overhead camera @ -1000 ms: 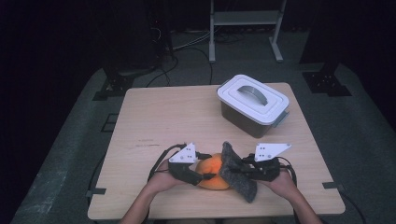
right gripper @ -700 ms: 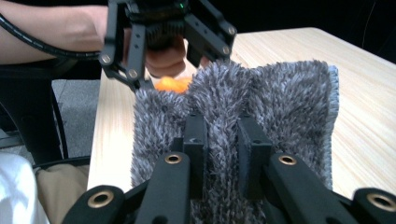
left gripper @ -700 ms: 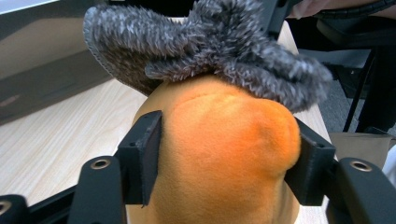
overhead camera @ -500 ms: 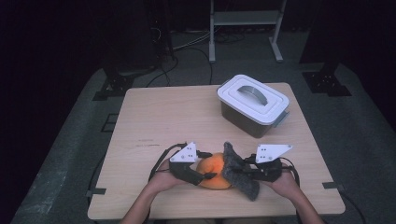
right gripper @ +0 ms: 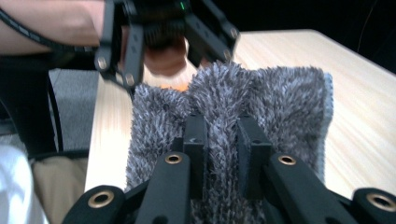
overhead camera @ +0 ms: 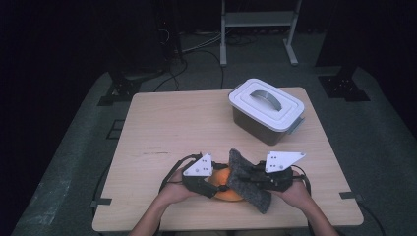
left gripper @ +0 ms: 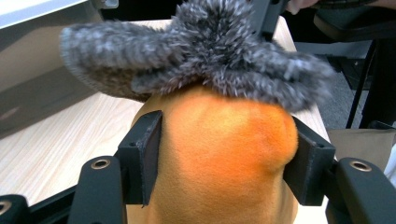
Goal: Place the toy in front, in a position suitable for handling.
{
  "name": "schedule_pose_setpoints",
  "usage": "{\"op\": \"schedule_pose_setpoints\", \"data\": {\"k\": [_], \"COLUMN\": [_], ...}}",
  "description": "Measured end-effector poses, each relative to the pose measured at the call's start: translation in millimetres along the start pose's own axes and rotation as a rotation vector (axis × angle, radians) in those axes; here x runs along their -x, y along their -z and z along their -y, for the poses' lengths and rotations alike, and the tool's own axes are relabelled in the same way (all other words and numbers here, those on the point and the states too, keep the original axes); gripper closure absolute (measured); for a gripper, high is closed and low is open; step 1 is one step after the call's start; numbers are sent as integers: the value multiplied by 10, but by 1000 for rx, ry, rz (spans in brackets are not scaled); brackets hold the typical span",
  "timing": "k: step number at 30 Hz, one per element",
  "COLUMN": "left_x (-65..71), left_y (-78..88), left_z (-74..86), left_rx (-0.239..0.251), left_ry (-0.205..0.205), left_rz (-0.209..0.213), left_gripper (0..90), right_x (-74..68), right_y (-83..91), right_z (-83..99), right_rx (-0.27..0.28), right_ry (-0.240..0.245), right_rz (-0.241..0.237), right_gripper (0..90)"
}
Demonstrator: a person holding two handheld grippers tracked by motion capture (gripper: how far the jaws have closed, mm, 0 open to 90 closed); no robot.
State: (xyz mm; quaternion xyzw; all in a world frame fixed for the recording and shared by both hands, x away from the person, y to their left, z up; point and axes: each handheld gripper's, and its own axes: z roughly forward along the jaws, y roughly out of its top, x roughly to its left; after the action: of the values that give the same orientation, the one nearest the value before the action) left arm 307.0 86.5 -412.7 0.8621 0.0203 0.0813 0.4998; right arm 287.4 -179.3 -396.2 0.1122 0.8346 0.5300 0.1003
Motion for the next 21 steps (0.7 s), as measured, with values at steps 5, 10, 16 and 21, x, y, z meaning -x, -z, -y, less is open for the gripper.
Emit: {"op": "schedule_pose_setpoints", "data": {"k": [5, 10, 16, 21], "left_x": [-23, -3, -26, -20], "left_y": [6, 8, 83, 115], "left_z": [31, 31, 72, 103], "left_rx": [16, 11, -14, -14], "left_ry": [14, -10, -14, -11], "left_rz": [12, 23, 24, 27], "left_gripper": [371, 369, 360, 362], "right_x": [68, 29, 52, 53], "right_y": [98, 43, 32, 68], "right_z": [70, -29, 98, 113], "right_rx": [1, 9, -37, -10], "right_ry": [-33, -4, -30, -57], "right_rz": [29, 27, 5, -8], "right_gripper": [756, 754, 755, 754]}}
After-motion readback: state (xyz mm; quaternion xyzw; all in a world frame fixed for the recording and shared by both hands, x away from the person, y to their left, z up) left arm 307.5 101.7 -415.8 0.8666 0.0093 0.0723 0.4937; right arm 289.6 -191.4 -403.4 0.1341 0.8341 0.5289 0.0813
